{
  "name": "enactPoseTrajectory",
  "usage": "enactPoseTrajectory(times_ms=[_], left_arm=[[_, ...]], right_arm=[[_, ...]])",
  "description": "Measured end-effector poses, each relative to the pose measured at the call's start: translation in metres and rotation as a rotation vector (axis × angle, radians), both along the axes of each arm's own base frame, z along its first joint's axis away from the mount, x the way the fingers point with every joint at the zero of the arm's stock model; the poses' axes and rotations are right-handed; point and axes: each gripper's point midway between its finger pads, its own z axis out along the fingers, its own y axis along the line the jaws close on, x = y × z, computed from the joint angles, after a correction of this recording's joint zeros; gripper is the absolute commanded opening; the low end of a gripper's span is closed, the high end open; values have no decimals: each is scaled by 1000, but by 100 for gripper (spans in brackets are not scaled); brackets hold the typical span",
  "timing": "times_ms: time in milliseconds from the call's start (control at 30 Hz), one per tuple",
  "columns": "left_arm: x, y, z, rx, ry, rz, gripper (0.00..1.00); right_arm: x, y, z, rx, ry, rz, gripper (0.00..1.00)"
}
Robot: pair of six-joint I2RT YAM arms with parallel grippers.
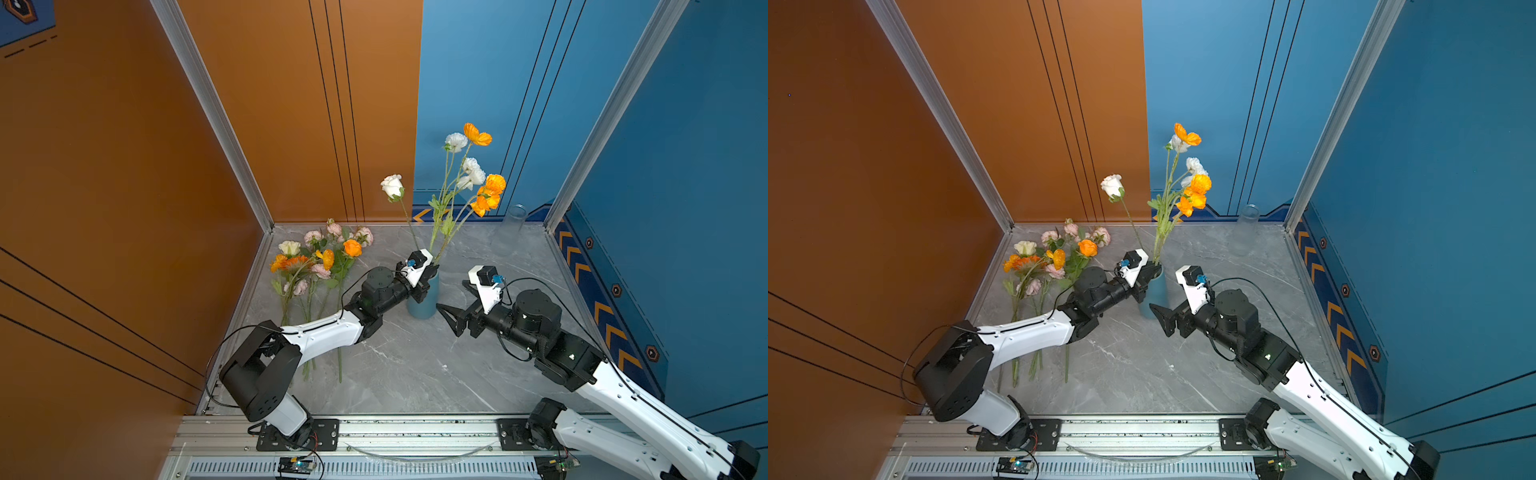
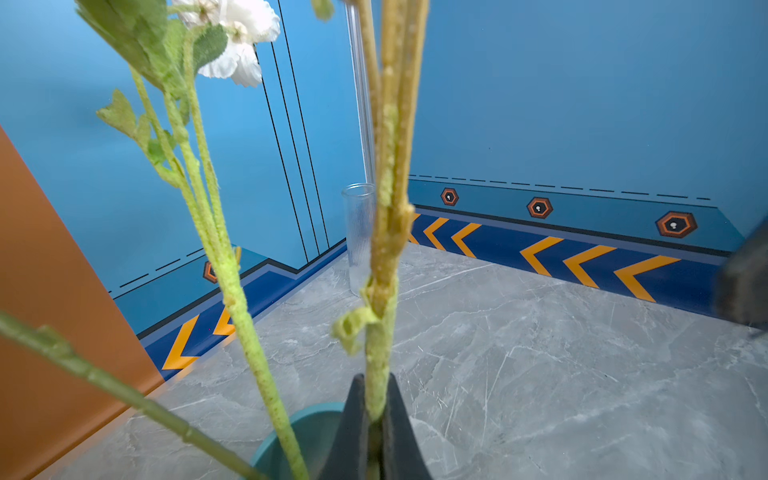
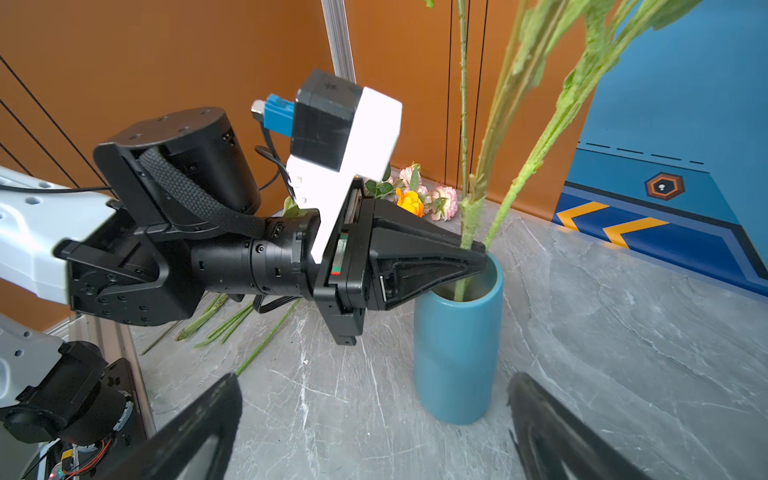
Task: Arrange the flowers into the vase
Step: 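Lower the orange poppy stems into the teal vase and open the left gripper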
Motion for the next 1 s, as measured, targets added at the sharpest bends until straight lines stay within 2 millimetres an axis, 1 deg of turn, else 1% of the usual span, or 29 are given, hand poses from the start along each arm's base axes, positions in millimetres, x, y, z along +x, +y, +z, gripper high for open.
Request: enactPoseTrajectory(times_ms=[167,500,667,700,733,800,900,933,1000], left_arm=[[0,3,-12,30,3,4,6],[0,4,-14,41,-6,6,21],[0,5,-17,44,-2,7,24],[-1,5,-17,45,-1,7,28],[-1,5,-17,45,-1,8,30],[-3,9,-18,45,3,12,36],[-7,20,-9,46,12,27,44],[-8,26,-4,45,18,39,48],[-9,43,11,35,32,78,53]], right_arm=[[0,0,0,0,0,0,100],[0,0,0,-1,1,0,100],[-1,-1,-4,-4,5,0,100],[-1,-1,-5,-6,8,-1,100],[-2,-2,-7,-5,10,-1,100],[-3,-3,-9,-5,15,-2,100],[-5,-5,-13,-5,21,-3,100],[-6,-6,-15,-4,24,-3,100],[-9,-7,-21,-3,31,-2,100]])
